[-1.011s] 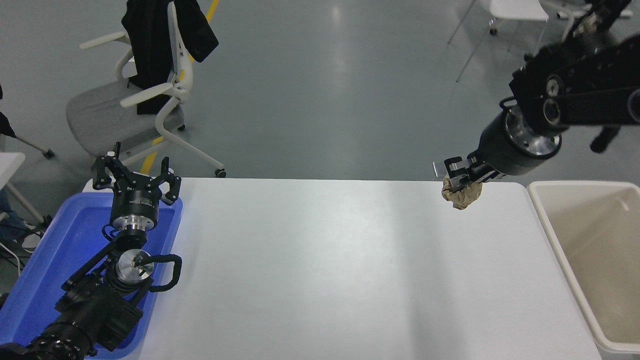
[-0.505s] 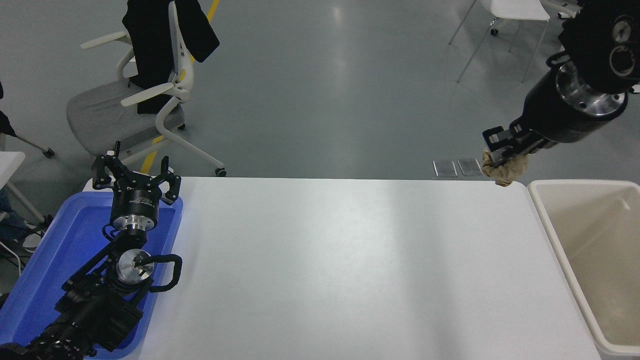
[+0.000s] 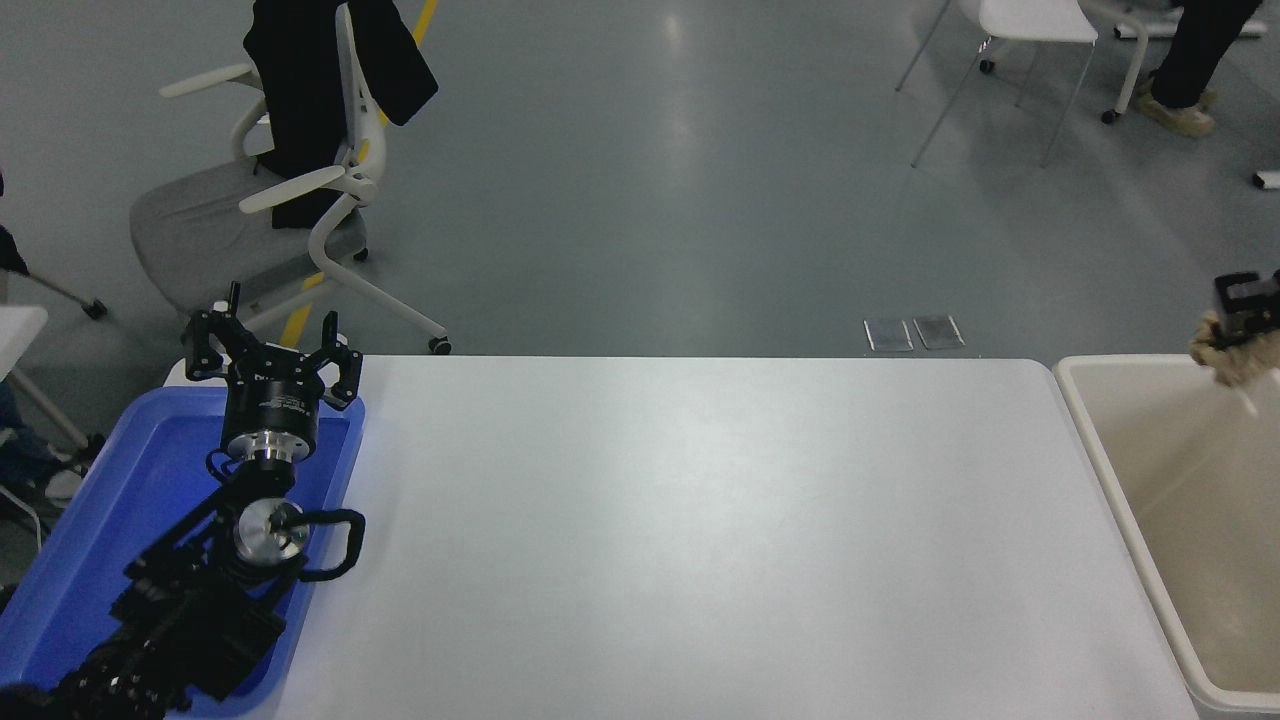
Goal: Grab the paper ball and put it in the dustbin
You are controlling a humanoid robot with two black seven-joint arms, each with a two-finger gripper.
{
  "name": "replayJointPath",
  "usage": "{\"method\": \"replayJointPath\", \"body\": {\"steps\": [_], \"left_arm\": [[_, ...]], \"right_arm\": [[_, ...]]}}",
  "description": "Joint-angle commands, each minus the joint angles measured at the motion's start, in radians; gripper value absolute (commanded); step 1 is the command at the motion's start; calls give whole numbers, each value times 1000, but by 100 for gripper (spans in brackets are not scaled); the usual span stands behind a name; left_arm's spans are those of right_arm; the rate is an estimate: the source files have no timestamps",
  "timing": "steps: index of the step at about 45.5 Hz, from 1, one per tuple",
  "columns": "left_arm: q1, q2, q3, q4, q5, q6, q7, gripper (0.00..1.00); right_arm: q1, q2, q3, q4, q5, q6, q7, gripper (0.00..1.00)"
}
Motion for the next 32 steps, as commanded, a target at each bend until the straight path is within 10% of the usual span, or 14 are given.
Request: {"method": "replayJointPath", "body": {"steps": [1, 32], "left_arm": [[-1, 0, 0, 0, 0, 0, 0, 99], [-1, 0, 0, 0, 0, 0, 0, 99]], "right_arm": [[-544, -109, 397, -326, -55, -99, 7, 0], [-1220, 261, 789, -779, 3, -583, -16, 8]]}}
